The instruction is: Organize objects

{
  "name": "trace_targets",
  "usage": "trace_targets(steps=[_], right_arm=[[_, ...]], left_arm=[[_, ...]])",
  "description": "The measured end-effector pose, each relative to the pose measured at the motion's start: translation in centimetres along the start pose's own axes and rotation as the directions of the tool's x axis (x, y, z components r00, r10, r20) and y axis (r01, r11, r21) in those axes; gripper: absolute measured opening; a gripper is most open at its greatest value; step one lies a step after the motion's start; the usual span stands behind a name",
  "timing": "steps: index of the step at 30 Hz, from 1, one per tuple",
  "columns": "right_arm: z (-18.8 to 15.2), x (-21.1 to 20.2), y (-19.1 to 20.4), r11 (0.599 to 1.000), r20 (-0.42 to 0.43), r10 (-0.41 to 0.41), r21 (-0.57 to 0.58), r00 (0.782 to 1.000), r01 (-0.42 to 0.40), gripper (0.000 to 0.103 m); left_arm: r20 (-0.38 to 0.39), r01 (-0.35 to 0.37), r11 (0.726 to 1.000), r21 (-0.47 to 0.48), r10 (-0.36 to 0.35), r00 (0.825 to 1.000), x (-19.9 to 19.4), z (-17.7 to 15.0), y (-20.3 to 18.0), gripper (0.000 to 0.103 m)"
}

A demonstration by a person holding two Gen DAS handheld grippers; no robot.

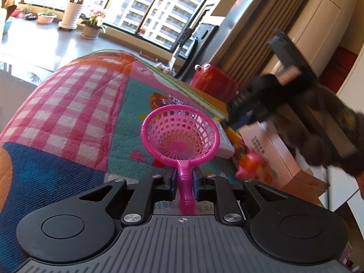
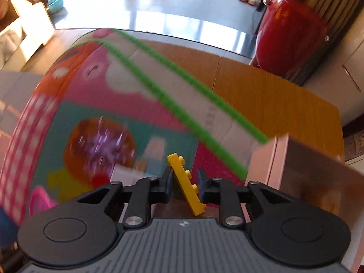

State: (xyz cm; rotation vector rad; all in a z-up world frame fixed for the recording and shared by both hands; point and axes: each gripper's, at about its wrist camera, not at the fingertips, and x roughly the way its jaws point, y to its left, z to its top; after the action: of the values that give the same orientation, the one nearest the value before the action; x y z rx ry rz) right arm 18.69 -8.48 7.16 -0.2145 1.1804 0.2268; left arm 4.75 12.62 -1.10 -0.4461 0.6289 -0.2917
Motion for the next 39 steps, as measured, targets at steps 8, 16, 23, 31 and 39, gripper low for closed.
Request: trace_targets(steps=[8, 16, 23, 31, 39], right_arm=[[-7.0, -2.9, 1.1, 0.978, -0.091, 0.202, -0.034, 0.975, -0.206, 0.022], [-6.0, -5.8, 3.3, 0.969, 0.08, 0.235, -0.101, 0.969, -0.226, 0.062], [1.7, 0.4, 5.4, 0.992, 0.165, 0.128, -0.004, 0.978, -0.129, 0.084], [1.3, 0.9, 4.1, 0.987, 0.059, 0.158, -0.042, 0.986, -0.156, 0.053], [-8.1, -2.9, 2.9, 0.963, 0.02, 0.241, -0.127, 0.97, -0.237, 0.053]], left_arm=[[-0.002, -0.005, 1.0, -0.008, 0.005, 1.0, -0.1, 0.0, 0.1, 0.017], [-0.006, -0.049, 0.998, -0.029, 0.048, 0.999, -1.7, -0.7, -0.2, 0.017], [-0.014, -0.057, 0.998, 0.028, 0.058, 0.998, -3.0, -1.7, -0.9, 0.017], [-0.008, -0.026, 1.0, -0.018, 0.026, 1.0, -3.0, -1.6, -0.1, 0.017], [-0.005, -0.031, 0.999, -0.017, 0.031, 1.0, -3.1, -1.7, -0.1, 0.017]])
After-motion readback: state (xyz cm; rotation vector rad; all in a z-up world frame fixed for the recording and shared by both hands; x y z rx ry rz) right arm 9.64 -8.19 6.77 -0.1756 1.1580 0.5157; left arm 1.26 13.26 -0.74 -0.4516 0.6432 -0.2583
